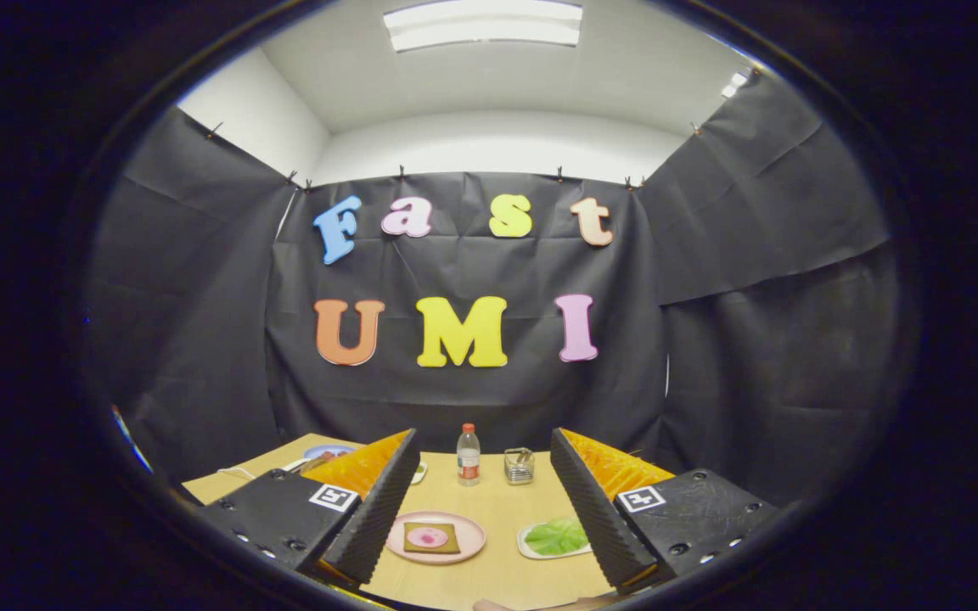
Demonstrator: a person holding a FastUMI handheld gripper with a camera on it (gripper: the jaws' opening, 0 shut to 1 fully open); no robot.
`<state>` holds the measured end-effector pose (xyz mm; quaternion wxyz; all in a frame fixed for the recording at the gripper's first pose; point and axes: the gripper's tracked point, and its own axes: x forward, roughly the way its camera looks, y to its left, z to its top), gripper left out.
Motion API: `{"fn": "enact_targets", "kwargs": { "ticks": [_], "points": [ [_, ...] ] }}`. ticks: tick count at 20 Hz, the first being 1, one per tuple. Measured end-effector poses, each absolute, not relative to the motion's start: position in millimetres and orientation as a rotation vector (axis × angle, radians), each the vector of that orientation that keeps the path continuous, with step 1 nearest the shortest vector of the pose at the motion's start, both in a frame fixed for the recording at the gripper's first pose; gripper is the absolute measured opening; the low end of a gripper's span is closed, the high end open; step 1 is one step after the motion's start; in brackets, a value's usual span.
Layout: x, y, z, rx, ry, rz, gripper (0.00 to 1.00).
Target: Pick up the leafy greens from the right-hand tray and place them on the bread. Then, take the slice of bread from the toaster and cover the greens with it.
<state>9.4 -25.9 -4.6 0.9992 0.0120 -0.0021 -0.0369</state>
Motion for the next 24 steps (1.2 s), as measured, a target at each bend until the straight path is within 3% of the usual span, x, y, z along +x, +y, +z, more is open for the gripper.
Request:
{"fn": "enact_targets", "kwargs": {
  "ticks": [9, 13, 24],
  "points": [
    [60.4, -70.4, -56.2, 0.045, 0.144, -0.127, 0.95],
    [94.5, -116.0, -109.2, 0.079, 0.286, -0.214, 0.95],
    [183.5, -189.5, -252.9, 0.170, 0.626, -0.272, 0.96]
  ]
}}
